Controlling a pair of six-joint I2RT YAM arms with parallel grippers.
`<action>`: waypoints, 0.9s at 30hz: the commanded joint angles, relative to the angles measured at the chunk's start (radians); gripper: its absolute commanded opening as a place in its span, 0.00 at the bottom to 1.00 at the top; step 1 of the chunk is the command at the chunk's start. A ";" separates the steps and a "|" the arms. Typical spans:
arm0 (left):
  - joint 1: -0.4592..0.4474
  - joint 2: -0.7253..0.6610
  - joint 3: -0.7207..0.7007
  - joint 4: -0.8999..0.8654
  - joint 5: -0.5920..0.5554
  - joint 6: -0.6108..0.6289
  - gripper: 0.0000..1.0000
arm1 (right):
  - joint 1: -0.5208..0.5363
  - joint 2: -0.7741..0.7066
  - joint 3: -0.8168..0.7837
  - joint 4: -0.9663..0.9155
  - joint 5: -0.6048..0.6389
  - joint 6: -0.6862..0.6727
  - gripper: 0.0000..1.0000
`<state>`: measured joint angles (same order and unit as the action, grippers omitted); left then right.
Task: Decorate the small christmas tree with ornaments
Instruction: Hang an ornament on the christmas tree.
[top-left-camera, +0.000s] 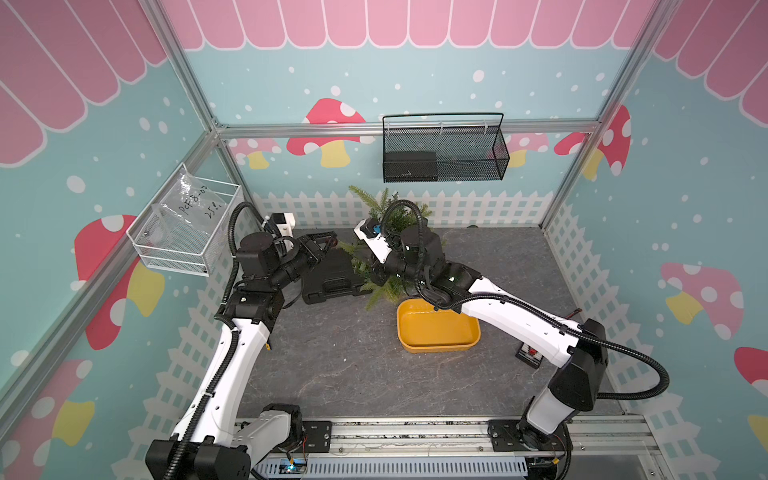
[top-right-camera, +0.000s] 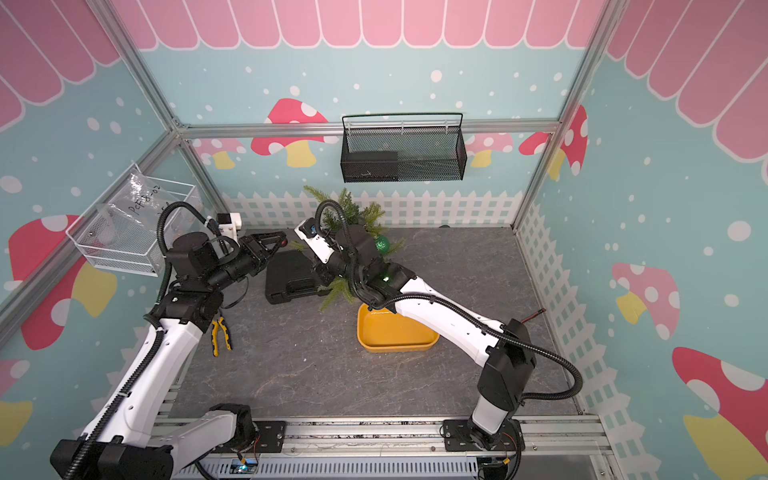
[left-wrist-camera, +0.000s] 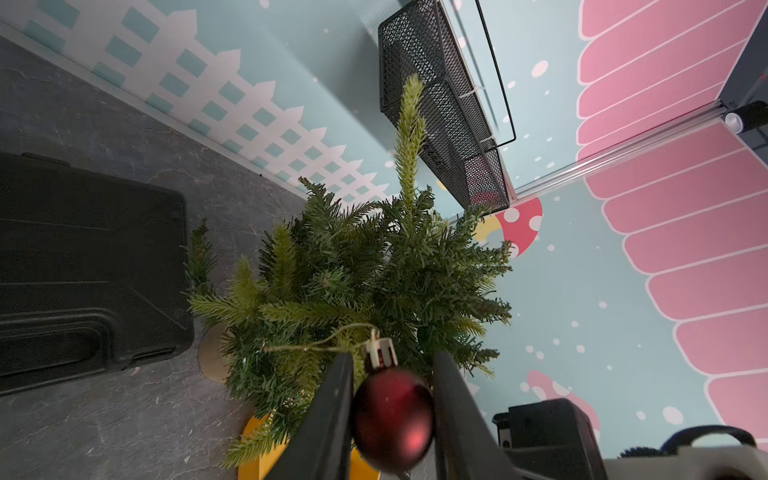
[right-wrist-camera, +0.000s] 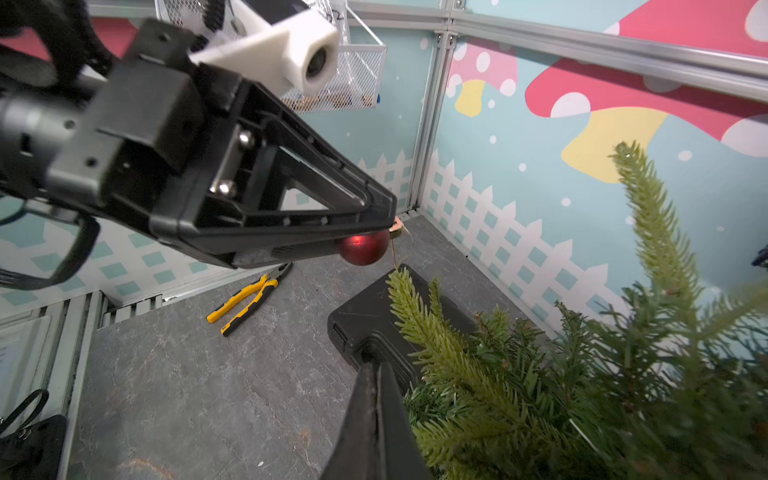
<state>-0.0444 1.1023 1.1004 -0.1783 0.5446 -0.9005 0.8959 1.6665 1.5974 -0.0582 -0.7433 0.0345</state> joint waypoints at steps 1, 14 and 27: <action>-0.002 0.001 0.020 0.039 0.028 -0.023 0.11 | 0.000 -0.034 -0.021 0.054 0.007 -0.011 0.00; -0.015 -0.009 0.005 0.031 0.050 -0.026 0.11 | 0.000 -0.036 -0.040 0.072 0.021 -0.004 0.00; -0.023 -0.003 -0.021 0.026 0.061 -0.024 0.11 | 0.000 -0.055 -0.061 0.090 0.030 -0.003 0.00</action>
<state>-0.0620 1.1053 1.0954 -0.1593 0.5877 -0.9131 0.8959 1.6459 1.5528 -0.0055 -0.7235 0.0376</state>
